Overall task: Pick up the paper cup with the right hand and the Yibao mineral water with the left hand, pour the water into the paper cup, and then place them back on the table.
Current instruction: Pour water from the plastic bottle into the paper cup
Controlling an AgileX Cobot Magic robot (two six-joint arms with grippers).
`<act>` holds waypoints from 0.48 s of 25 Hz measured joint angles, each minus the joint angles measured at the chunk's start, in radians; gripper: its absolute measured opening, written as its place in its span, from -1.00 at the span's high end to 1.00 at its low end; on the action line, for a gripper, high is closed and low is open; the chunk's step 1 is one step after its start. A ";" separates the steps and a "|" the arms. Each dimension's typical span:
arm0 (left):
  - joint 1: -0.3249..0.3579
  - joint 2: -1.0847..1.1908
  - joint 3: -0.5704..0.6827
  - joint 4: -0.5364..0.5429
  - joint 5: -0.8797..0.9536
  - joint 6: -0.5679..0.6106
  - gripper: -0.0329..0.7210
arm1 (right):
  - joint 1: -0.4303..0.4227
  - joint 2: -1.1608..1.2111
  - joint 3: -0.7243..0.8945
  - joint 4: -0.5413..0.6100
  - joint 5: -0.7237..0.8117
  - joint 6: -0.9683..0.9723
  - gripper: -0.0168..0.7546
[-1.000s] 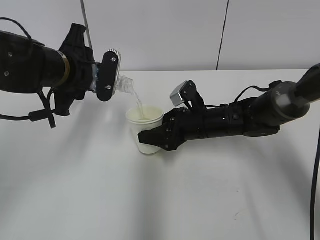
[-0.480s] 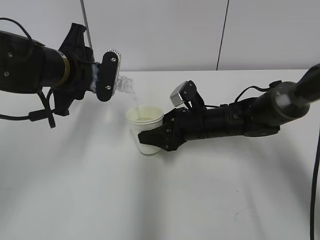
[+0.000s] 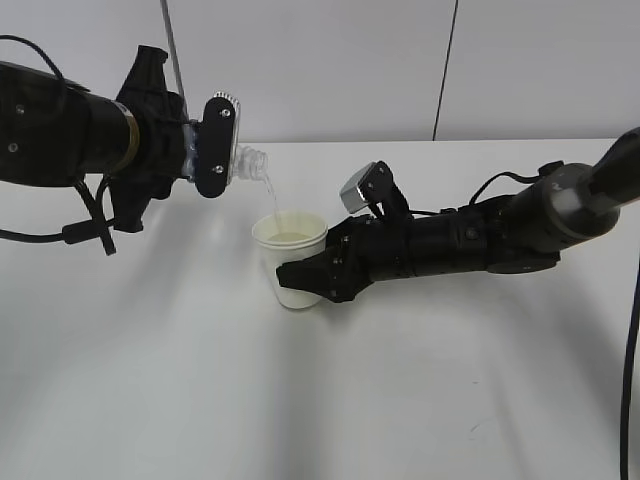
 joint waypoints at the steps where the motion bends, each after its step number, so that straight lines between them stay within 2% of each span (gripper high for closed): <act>1: 0.000 0.000 0.000 0.000 0.000 -0.011 -0.10 | 0.000 0.000 0.000 0.000 0.000 0.000 -0.36; 7: 0.000 0.000 0.000 -0.008 -0.003 -0.109 -0.10 | 0.000 0.000 -0.001 0.000 0.000 0.000 -0.36; 12: 0.000 0.000 0.000 -0.023 -0.018 -0.307 -0.10 | 0.000 0.000 -0.015 -0.001 0.001 0.000 -0.36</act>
